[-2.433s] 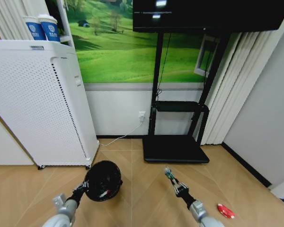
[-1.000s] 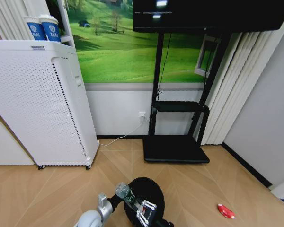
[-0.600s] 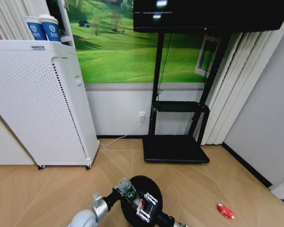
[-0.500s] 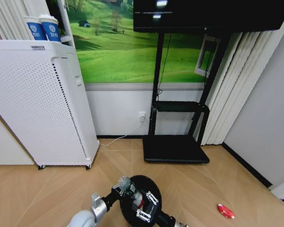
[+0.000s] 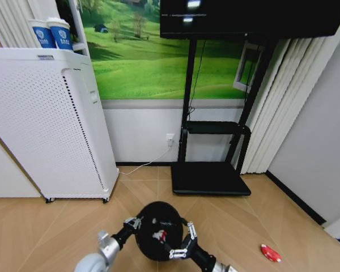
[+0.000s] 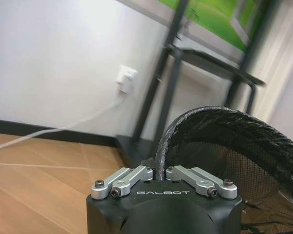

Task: Pick up the trash bin and place the garbage on the floor into it.

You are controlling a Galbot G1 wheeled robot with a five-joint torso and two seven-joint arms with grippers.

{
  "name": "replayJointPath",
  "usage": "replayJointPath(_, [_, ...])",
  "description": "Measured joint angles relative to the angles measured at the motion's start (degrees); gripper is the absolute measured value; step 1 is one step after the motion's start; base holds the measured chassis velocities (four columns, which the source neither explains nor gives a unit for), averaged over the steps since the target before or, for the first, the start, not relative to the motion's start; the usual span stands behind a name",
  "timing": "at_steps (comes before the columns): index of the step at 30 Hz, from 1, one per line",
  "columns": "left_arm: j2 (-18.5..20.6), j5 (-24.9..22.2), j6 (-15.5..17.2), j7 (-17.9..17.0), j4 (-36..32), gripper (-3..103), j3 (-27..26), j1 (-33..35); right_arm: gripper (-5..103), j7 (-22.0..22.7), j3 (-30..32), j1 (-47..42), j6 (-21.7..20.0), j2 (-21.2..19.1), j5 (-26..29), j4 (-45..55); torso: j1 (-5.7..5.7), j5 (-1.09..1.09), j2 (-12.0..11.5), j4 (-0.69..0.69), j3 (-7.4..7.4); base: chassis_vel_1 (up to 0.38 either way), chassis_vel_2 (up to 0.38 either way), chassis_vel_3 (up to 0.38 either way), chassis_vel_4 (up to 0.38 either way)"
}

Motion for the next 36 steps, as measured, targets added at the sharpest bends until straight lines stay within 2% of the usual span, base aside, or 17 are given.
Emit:
replayJointPath(1, [0.0,0.0,0.0,0.0,0.0,6,0.0,0.0,100,0.0,0.0,0.0,0.0,0.0,0.0,0.0,0.0,0.0,0.0,0.0,0.0,0.0,0.0,0.0,0.0])
replayJointPath(2, [-0.73,-0.89,-0.23,0.33,-0.78,6,-2.27,0.87,100,3.53,0.57,-0.42,-1.3,0.88,1.53,0.61,0.0,0.01,0.0,-0.01,0.0,0.0,0.0,0.0,0.0])
replayJointPath(4, [-1.81,-2.21,-0.27,0.83,-1.69,6,-5.6,1.96,100,7.6,0.92,-0.75,-2.42,2.07,2.35,1.45,0.0,0.01,0.0,-0.01,0.0,0.0,0.0,0.0,0.0])
replayJointPath(5, [-1.81,-2.21,-0.27,0.83,-1.69,6,-5.6,1.96,100,7.6,0.92,-0.75,-2.42,2.07,2.35,1.45,0.0,0.01,0.0,-0.01,0.0,0.0,0.0,0.0,0.0])
replayJointPath(7, [-3.44,-3.61,-0.39,0.84,-2.46,6,-10.42,3.01,100,10.81,1.95,-0.87,-3.55,3.77,2.08,2.07,0.0,0.02,0.0,0.0,0.0,0.0,0.0,0.0,0.0])
replayJointPath(10, [-4.49,-4.5,-0.92,0.89,-3.14,6,-13.33,4.3,100,12.64,2.7,-0.9,-4.01,4.65,2.05,2.2,0.0,0.0,0.0,0.0,-0.01,0.0,0.0,0.0,0.0])
replayJointPath(17, [-7.43,-4.3,-2.09,1.84,-3.9,6,-16.74,7.52,100,13.04,3.51,-1.31,-4.13,3.47,2.22,2.83,0.0,0.0,0.0,0.01,0.0,-0.027,-0.025,0.033,0.035])
replayJointPath(22, [-8.93,-4.21,-2.0,-0.31,-4.53,6,-17.01,7.31,100,12.97,4.36,-1.14,-4.11,3.04,2.54,3.08,0.0,0.02,0.0,0.0,-0.01,-0.151,-0.133,0.138,0.137])
replayJointPath(30, [-9.12,-4.55,-1.63,-3.6,-4.53,6,-17.48,6.42,100,12.72,5.75,0.39,-3.09,2.79,2.71,0.9,0.0,0.01,0.0,-0.01,0.0,-0.227,-0.221,0.208,0.219])
replayJointPath(31, [-9.08,-4.64,-1.58,-3.86,-4.45,6,-17.77,6.4,100,13.65,5.96,1.04,-2.83,2.76,2.08,0.09,0.0,-0.01,0.0,0.01,-0.01,-0.235,-0.253,0.249,0.266])
replayJointPath(32, [-9.0,-4.76,-1.43,-4.16,-4.31,6,-18.21,6.4,100,14.97,7.03,1.56,-3.68,2.66,-0.8,-1.03,0.0,0.05,0.01,0.0,0.0,-0.261,-0.227,0.24,0.261])
replayJointPath(33, [-9.0,-4.76,-1.43,-4.16,-4.31,6,-18.21,6.4,100,14.97,7.03,1.56,-3.68,2.66,-0.8,-1.03,0.0,0.05,0.01,0.0,0.0,-0.261,-0.227,0.24,0.261])
replayJointPath(35, [-9.08,-4.84,-1.32,-4.53,-4.08,6,-18.54,6.34,100,15.97,9.04,2.62,-6.56,2.37,-5.29,-3.26,0.0,0.02,0.01,-0.01,0.0,-0.204,-0.228,0.227,0.221])
replayJointPath(36, [-9.08,-4.84,-1.32,-4.53,-4.08,6,-18.54,6.34,100,15.97,9.04,2.62,-6.56,2.37,-5.29,-3.26,0.0,0.02,0.01,-0.01,0.0,-0.163,-0.229,0.213,0.221])
